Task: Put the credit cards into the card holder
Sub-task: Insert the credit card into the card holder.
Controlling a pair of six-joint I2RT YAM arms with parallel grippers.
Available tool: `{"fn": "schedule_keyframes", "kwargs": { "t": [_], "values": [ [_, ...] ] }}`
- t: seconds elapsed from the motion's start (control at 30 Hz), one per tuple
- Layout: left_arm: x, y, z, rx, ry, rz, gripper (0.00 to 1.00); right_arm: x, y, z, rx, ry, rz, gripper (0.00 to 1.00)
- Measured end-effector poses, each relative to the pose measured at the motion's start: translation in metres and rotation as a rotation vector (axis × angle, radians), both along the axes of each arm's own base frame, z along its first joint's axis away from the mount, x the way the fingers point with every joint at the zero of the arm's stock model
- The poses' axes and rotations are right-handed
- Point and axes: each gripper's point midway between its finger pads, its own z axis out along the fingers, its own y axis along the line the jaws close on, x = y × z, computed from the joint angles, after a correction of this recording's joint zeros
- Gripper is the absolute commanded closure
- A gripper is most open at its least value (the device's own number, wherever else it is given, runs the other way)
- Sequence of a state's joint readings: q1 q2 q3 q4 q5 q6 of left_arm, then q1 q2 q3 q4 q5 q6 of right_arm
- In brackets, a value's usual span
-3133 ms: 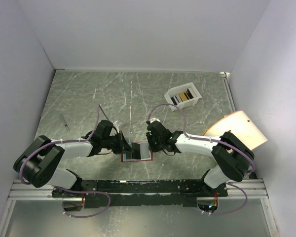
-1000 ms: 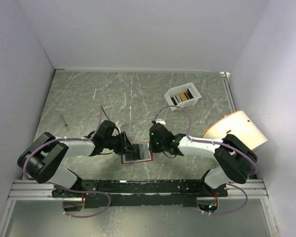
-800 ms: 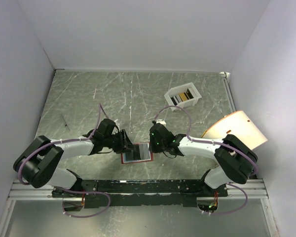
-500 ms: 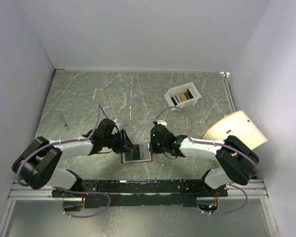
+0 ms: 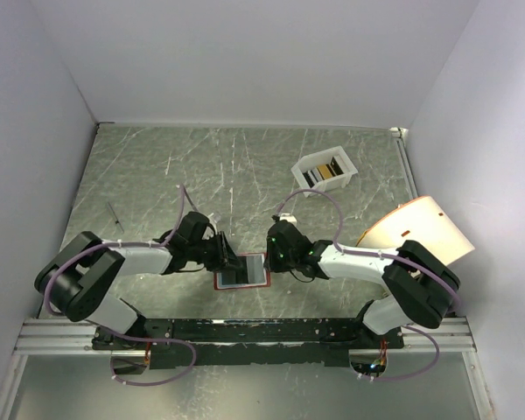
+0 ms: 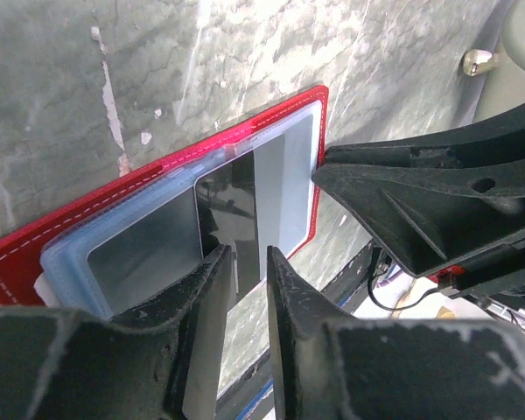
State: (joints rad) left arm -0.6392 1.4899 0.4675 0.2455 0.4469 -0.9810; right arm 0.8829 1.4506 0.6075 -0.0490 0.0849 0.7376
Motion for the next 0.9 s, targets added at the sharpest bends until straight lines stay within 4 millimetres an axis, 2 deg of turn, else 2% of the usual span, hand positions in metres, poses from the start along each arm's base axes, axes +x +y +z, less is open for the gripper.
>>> {"fn": "schedule_keyframes", "kwargs": {
  "t": [0.2,0.33,0.4,0.5,0.6,0.8,0.9],
  "values": [
    [-0.005,-0.006,-0.003,-0.010,0.015,-0.018,0.81,-0.001,0.001,0.000,0.004,0.004,-0.001,0.82],
    [-0.008,-0.009,-0.006,-0.011,0.022,-0.025,0.84,-0.001,0.001,0.000,0.006,0.006,-0.002,0.82],
    [-0.009,-0.011,-0.007,-0.011,0.026,-0.030,0.78,-0.001,0.001,0.000,0.006,0.007,-0.002,0.82],
    [-0.010,-0.013,-0.006,-0.017,0.026,-0.035,0.63,-0.001,0.001,0.000,0.007,0.008,-0.004,0.82],
    [-0.009,-0.013,0.001,-0.015,0.012,-0.036,0.54,-0.001,0.001,0.000,0.009,0.007,-0.005,0.82],
    [0.002,-0.005,0.024,0.037,-0.064,-0.006,0.50,-0.001,0.001,0.000,0.010,0.006,-0.005,0.82],
    [0.006,0.002,0.029,0.074,-0.092,0.018,0.49,-0.001,0.001,0.000,0.010,0.006,-0.004,0.82]
  ]
}}
